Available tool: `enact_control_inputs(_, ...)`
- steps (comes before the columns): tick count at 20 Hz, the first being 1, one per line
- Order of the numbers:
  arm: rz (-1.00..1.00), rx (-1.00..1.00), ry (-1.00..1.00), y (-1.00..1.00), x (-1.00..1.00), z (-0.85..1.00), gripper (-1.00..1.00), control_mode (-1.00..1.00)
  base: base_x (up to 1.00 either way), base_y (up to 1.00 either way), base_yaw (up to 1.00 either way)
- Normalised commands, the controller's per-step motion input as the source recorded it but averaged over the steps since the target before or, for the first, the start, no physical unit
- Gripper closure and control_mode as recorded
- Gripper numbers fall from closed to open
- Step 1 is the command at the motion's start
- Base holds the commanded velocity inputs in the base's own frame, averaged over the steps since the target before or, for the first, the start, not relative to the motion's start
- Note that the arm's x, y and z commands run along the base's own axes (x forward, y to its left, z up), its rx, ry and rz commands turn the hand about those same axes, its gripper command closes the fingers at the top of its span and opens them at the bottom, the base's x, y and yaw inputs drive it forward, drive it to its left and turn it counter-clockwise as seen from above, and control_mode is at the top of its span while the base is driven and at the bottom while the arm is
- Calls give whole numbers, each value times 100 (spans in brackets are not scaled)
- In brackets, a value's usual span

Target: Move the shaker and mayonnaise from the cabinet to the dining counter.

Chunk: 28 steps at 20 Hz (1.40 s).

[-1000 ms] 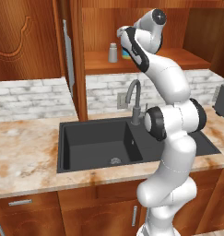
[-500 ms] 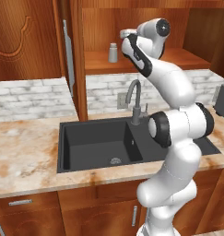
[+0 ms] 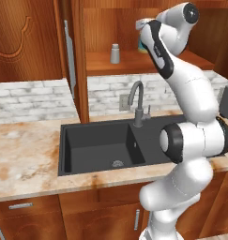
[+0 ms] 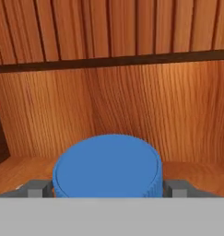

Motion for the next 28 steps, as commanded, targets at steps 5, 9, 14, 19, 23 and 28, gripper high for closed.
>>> enact_control_inputs(5,1,0,0,-25,-100,0,100,-100,0,0,0)
enact_control_inputs(9,1,0,0,-22,-100,1,100,-100,0,0,0)
enact_control_inputs(14,1,0,0,-8,-92,-5,100,-100,0,0,0)
enact_control_inputs(19,0,0,0,0,-88,-43,100,-100,0,0,0)
enact_control_inputs(23,0,0,0,0,-84,-37,100,-100,0,0,0)
enact_control_inputs(28,0,0,-6,1,-62,-28,100,-100,0,0,0)
